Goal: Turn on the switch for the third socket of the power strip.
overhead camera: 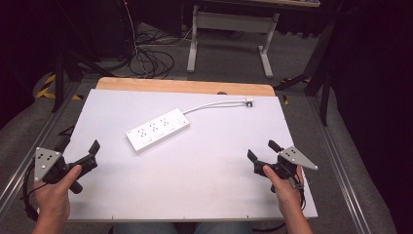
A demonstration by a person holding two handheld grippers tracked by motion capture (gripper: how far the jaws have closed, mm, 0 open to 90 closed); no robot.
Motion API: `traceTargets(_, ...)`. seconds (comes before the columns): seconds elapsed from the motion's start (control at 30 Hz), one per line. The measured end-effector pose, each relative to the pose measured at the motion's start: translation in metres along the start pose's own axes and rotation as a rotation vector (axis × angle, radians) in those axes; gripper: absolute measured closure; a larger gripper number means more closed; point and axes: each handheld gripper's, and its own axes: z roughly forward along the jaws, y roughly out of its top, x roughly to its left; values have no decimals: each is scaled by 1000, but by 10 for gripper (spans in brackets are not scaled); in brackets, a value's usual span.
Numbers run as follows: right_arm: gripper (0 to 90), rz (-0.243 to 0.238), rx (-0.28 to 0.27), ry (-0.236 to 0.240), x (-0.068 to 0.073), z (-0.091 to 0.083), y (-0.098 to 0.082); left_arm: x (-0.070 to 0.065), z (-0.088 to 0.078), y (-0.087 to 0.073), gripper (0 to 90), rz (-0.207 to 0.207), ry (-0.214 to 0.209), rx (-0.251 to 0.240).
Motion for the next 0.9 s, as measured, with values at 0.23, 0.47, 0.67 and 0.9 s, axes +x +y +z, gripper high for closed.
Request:
traceTargets(0.23, 99, 1, 2, -6, 0, -2, -1, -2, 2, 0, 79, -2, -8, -1)
traceTargets(0.47, 100, 5, 1, -7, -1, -3, -1, -3, 3, 1, 187, 14, 8, -6)
traceTargets(0.67, 101, 4, 0, -7, -1, -3, 0, -3, 2, 2, 291, 13, 12, -5)
traceTargets(0.9, 101, 9, -1, -10, -2, -3, 0, -3, 1, 2, 369, 19, 17, 1)
